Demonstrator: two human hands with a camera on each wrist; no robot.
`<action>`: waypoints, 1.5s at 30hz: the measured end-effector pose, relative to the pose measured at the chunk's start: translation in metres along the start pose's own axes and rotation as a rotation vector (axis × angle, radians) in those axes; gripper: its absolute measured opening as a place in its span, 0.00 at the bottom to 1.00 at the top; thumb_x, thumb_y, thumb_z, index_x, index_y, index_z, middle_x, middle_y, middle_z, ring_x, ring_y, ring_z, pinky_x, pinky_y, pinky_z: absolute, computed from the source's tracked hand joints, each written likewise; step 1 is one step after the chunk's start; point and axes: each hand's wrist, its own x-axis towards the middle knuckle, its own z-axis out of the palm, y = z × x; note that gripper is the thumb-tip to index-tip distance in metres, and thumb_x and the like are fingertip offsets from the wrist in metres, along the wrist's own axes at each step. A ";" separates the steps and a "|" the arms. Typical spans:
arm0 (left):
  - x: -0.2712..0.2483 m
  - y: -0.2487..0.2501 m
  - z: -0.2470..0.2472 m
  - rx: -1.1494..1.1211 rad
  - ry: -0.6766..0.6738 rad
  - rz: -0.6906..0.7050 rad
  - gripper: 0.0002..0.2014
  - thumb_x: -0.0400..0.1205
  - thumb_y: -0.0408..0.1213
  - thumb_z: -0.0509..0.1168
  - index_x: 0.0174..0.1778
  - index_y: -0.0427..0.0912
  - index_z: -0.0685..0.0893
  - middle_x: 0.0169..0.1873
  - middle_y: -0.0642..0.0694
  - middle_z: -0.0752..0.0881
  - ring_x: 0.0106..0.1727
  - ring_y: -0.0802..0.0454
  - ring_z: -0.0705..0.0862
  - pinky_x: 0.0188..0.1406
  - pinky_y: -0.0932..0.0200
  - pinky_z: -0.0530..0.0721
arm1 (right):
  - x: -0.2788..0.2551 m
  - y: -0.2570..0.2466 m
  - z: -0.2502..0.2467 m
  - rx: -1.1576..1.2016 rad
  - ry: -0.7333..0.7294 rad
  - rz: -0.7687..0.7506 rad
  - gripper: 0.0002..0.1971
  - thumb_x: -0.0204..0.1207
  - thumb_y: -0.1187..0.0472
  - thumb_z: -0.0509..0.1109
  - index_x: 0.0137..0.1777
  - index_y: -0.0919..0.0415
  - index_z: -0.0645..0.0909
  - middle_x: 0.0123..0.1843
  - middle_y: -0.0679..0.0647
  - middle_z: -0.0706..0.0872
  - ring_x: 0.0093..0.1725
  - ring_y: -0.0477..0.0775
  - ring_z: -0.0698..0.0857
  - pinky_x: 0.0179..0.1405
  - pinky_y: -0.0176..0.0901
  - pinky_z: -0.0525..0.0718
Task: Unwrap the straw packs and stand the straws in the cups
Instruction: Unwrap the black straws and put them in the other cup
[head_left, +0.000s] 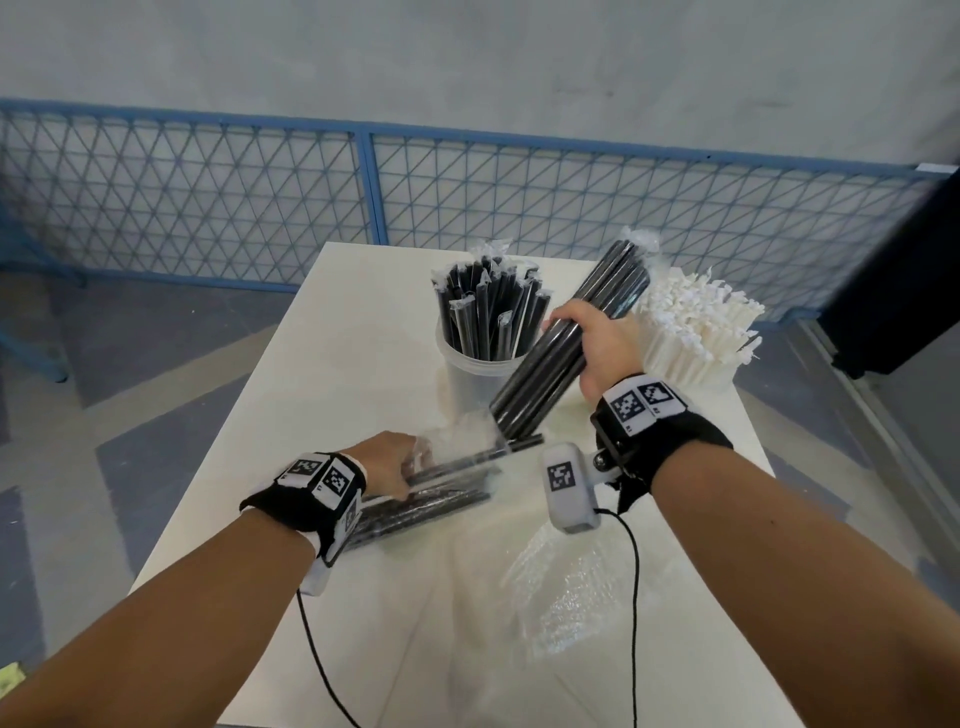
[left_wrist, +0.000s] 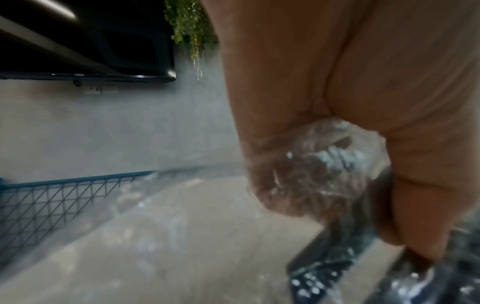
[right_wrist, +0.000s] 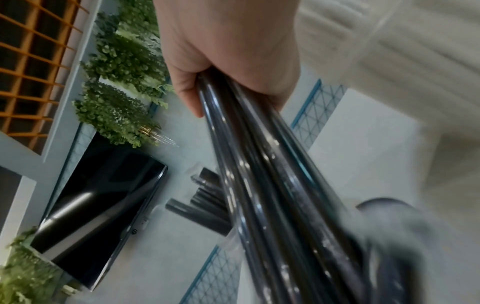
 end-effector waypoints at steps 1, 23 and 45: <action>0.000 -0.002 0.002 0.027 0.000 -0.018 0.22 0.73 0.25 0.67 0.63 0.40 0.77 0.44 0.46 0.82 0.45 0.51 0.79 0.33 0.68 0.73 | 0.002 -0.003 -0.001 -0.020 0.020 -0.025 0.10 0.60 0.74 0.70 0.42 0.70 0.77 0.29 0.61 0.80 0.24 0.56 0.81 0.26 0.42 0.83; 0.048 0.032 -0.080 -0.564 0.420 -0.042 0.44 0.77 0.49 0.68 0.82 0.44 0.48 0.78 0.40 0.59 0.77 0.43 0.65 0.76 0.45 0.66 | 0.032 -0.043 0.035 0.285 0.165 -0.190 0.16 0.57 0.77 0.68 0.44 0.66 0.71 0.31 0.63 0.77 0.27 0.59 0.76 0.29 0.46 0.81; 0.068 0.028 -0.087 -0.790 0.392 0.011 0.40 0.69 0.35 0.75 0.74 0.44 0.63 0.70 0.42 0.73 0.71 0.44 0.74 0.70 0.50 0.73 | 0.056 0.032 0.029 -0.468 -0.302 -0.139 0.41 0.58 0.63 0.83 0.70 0.64 0.67 0.65 0.58 0.82 0.64 0.50 0.82 0.69 0.50 0.78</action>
